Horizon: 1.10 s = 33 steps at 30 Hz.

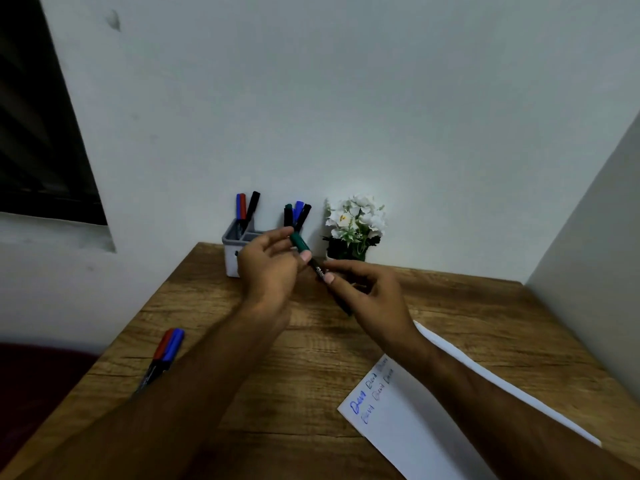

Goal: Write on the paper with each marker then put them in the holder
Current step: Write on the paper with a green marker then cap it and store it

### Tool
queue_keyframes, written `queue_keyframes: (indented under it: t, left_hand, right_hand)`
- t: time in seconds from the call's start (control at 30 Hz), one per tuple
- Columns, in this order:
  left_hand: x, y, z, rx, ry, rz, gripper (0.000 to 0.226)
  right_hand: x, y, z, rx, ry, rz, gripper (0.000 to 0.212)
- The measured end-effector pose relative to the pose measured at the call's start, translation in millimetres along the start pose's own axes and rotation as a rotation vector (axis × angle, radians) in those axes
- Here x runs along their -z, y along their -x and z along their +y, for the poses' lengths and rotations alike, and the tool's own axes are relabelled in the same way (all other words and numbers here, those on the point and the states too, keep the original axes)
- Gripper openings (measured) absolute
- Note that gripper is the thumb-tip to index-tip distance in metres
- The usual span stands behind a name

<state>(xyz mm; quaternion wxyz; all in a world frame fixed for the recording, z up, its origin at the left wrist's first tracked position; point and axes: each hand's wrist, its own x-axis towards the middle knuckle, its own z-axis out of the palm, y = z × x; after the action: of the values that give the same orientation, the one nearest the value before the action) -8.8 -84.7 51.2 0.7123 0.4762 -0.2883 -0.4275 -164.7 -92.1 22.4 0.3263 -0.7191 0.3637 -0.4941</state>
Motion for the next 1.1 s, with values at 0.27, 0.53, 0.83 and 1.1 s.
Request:
queue_keyframes:
  t: [0.27, 0.53, 0.83, 1.1]
  left_hand:
    - [31, -35, 21, -0.420, -0.439, 0.004, 0.023]
    - [60, -101, 50, -0.523, -0.588, 0.004, 0.020]
    - [65, -150, 42, -0.521, -0.703, 0.009, 0.022]
    - [67, -149, 29, -0.474, -0.755, 0.066, 0.017]
  right_hand:
    - [-58, -61, -16, -0.036, 0.139, 0.025, 0.024]
    - [-117, -125, -22, 0.051, 0.194, 0.140, 0.012]
    - [-144, -161, -9, -0.024, 0.324, 0.146, 0.012]
    - [-134, -156, -4, -0.058, 0.389, 0.122, 0.021]
